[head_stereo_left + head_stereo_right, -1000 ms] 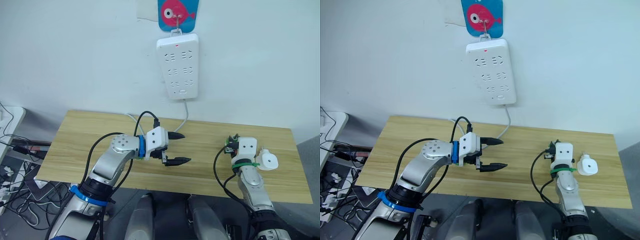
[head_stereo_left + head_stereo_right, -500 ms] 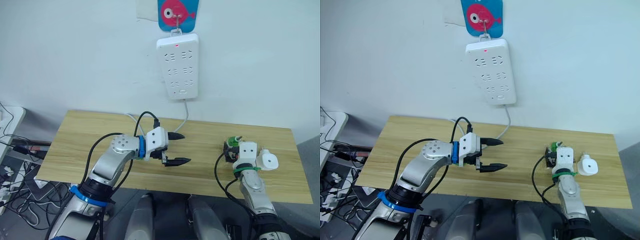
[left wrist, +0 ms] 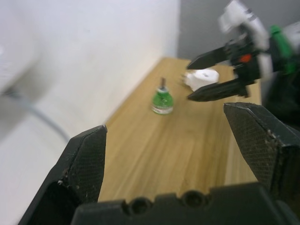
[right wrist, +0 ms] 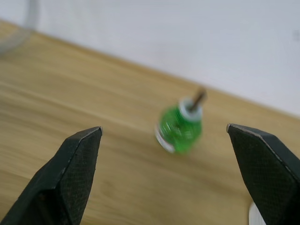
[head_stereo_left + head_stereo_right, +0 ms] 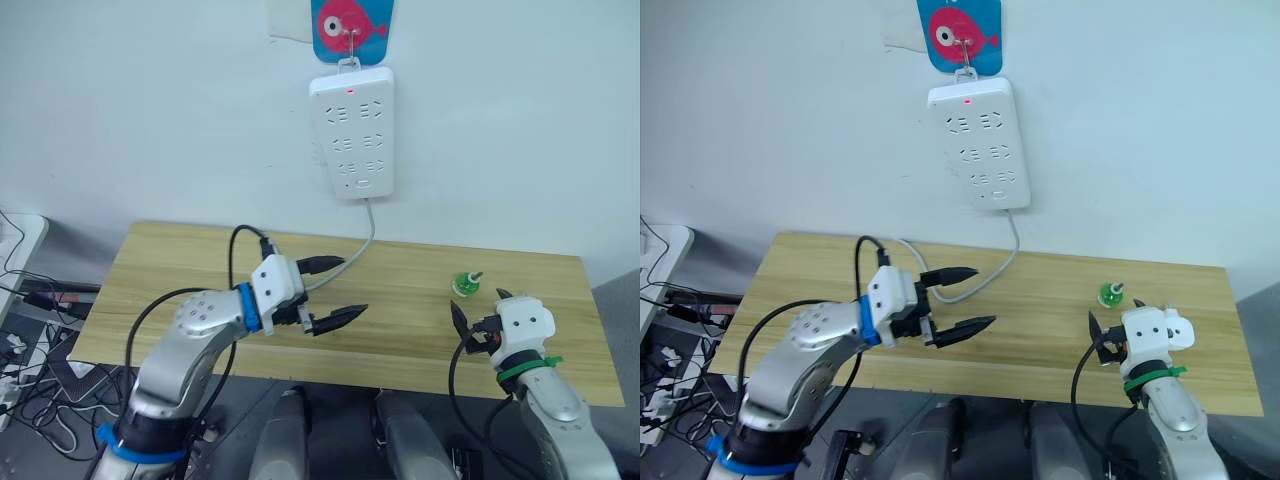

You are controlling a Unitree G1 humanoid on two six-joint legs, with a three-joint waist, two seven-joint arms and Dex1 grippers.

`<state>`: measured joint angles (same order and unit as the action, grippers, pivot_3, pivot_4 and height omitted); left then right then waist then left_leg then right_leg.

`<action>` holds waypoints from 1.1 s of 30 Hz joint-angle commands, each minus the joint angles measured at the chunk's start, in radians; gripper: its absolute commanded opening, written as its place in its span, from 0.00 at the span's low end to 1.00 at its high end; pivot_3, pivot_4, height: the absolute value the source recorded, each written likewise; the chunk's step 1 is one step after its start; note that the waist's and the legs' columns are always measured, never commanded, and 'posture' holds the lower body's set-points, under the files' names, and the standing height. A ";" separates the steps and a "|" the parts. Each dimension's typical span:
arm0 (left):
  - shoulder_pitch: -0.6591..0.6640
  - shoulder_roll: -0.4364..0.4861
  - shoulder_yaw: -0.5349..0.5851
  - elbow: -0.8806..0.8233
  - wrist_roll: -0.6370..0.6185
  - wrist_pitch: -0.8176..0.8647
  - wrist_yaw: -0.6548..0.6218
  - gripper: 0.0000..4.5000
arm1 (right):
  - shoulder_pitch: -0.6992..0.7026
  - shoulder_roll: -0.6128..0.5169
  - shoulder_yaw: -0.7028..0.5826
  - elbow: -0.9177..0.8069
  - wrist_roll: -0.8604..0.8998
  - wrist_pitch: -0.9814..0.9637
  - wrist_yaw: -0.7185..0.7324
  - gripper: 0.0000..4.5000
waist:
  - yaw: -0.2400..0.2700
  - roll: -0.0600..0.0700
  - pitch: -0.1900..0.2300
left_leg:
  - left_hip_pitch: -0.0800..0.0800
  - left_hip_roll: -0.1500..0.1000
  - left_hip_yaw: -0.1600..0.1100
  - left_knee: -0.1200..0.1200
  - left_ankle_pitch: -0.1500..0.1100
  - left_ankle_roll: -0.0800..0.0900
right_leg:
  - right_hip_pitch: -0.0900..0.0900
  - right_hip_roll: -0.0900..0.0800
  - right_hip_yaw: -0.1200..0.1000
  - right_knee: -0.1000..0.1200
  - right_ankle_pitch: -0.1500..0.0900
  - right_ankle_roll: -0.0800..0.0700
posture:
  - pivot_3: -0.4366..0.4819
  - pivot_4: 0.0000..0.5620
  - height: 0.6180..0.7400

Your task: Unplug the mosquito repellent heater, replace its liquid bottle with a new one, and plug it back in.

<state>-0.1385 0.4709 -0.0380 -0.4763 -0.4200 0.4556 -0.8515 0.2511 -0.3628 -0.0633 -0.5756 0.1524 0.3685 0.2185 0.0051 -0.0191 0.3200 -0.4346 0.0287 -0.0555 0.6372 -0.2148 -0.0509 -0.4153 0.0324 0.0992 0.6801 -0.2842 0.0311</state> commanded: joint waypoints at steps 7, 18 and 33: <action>0.302 -0.051 0.181 -0.034 0.019 -0.203 0.135 1.00 | -0.239 -0.195 0.056 -0.191 0.253 0.254 0.287 0.99 | 0.025 -0.005 0.004 | 0.000 -0.001 0.000 -0.001 0.000 0.000 | -0.001 0.000 0.000 -0.001 -0.001 -0.002 | 0.73 0.62 1.00; 0.373 -0.197 0.134 0.298 0.161 -0.537 0.224 1.00 | -0.460 -0.395 0.063 -0.124 0.377 0.316 0.536 0.99 | 0.062 -0.010 0.015 | -0.002 -0.002 0.002 -0.007 0.000 0.000 | -0.002 -0.001 -0.003 -0.005 -0.002 -0.002 | 0.70 0.65 1.00; 0.099 -0.290 0.081 0.886 0.309 -0.884 0.331 1.00 | -0.561 -0.439 -0.018 -0.211 0.537 0.532 0.465 0.99 | 0.053 -0.014 0.028 | -0.002 -0.002 0.004 -0.007 0.000 -0.001 | -0.003 -0.001 -0.004 -0.002 -0.001 -0.002 | 0.59 0.72 1.00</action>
<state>-0.0443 0.1886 0.0502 0.3892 -0.1166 -0.3895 -0.5286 -0.2976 -0.7844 -0.0421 -0.7367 0.6529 0.8812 0.6900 0.0579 -0.0327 0.3477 -0.4369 0.0270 -0.0517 0.6306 -0.2148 -0.0515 -0.4186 0.0316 0.0952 0.6782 -0.2853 0.0293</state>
